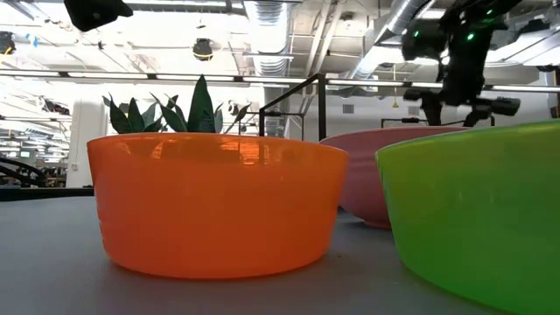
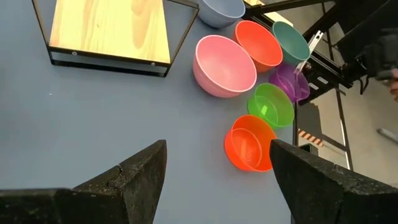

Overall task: Place and stack bowls onto a shelf
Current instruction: Stack the small orange bowl on top of the small yellow bowl on the shelf

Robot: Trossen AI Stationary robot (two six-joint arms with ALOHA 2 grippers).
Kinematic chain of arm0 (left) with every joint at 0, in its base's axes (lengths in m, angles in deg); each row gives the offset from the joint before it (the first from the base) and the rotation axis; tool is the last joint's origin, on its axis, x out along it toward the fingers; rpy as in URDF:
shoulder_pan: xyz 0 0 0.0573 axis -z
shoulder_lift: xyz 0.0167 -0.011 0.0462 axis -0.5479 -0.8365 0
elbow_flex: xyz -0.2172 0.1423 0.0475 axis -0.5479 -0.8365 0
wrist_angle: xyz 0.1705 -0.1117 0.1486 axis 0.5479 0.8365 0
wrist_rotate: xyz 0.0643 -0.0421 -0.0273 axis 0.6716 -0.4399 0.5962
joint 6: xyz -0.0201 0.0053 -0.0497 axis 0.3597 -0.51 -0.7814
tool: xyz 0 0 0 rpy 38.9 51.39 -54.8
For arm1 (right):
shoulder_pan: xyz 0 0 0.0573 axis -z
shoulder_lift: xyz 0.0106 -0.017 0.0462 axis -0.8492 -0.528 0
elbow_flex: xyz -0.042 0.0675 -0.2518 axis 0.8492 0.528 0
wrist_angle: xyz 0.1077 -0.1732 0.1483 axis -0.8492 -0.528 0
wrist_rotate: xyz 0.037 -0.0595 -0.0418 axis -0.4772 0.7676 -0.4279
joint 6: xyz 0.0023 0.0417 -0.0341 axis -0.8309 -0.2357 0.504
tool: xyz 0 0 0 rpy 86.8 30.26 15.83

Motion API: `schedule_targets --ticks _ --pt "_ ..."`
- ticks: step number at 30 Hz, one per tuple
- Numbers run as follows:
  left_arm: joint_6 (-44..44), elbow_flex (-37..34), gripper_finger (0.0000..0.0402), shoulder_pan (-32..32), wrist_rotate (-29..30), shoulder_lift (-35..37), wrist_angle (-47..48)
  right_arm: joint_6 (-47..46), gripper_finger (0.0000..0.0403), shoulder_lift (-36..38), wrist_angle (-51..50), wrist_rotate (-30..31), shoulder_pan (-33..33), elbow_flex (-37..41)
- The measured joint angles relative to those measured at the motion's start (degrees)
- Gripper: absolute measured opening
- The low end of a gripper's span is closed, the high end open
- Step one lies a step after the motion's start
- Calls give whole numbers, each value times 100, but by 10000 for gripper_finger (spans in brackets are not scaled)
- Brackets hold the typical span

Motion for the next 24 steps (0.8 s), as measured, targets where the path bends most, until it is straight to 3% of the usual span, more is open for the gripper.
schedule_targets --ticks 5,11,20,24 --pt "33 0 269 0 0 0 1 1566 249 708 797 -271 -544 -1" --pt "128 0 269 0 0 0 1 2727 249 999 2627 -673 -1874 -1" --pt "84 0 269 0 -2 2 1 4508 249 106 6032 -666 -3712 -7" --pt "80 0 269 0 -2 1 2 5144 249 -506 6208 -657 -4151 -368"
